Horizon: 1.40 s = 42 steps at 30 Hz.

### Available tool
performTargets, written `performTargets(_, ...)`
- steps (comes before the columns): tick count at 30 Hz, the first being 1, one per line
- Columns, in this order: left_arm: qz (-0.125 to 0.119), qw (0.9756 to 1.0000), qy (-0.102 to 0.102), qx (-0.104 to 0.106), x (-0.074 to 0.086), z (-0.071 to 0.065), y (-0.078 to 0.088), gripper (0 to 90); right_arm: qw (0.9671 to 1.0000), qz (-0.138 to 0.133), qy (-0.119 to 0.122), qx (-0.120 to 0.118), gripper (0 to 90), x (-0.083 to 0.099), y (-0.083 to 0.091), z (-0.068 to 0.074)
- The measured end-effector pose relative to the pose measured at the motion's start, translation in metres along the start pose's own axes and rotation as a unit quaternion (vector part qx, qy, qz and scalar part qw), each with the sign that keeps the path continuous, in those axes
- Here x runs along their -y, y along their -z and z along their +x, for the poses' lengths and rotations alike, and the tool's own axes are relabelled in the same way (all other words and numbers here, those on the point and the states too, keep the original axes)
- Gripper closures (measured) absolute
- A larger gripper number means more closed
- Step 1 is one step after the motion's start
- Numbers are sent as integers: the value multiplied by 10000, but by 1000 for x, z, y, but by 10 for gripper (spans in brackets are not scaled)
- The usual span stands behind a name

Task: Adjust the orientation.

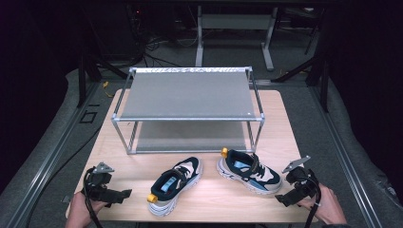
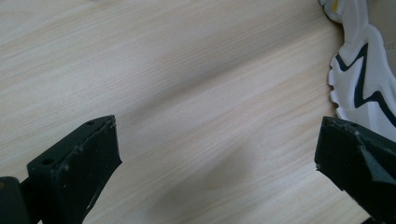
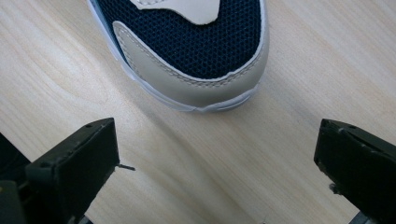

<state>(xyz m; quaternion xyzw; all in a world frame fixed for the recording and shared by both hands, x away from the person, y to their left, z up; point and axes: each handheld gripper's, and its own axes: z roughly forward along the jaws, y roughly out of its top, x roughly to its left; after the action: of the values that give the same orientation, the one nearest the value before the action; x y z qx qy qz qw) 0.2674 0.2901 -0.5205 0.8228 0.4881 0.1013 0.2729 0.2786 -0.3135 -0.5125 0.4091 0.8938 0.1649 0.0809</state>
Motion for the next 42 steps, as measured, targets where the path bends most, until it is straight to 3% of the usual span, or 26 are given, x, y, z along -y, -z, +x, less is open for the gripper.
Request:
performTargets(2,51,10000,-3,43,-2,-1,3,0,9999,108,8,-16,0,-1,1,0)
performTargets(6,79,10000,-34,35,-5,-3,8,0,10000,58,5,54,0,-1,1,1)
performTargets(14,246,9992,-287,145,-18,-17,23,0,9999,142,18,35,0,-4,0,0)
performTargets(20,340,9977,-521,269,-33,-36,33,0,10000,27,-40,-72,0,-2,-1,-1)
performTargets(26,389,9962,-705,322,-42,-53,34,0,9999,97,-67,4,0,-2,1,-2)
performTargets(33,245,9960,-796,328,-51,-74,34,0,9999,-24,-125,76,0,0,1,-1)
performTargets(37,45,9958,-857,306,-54,-85,35,0,9999,-35,-139,76,0,0,0,0)
performTargets(40,-69,9955,-900,291,-56,-99,30,0,9999,-29,-151,73,0,0,-2,1)
performTargets(42,-99,9955,-893,296,-56,-102,27,0,9999,-19,-149,76,0,0,-2,1)
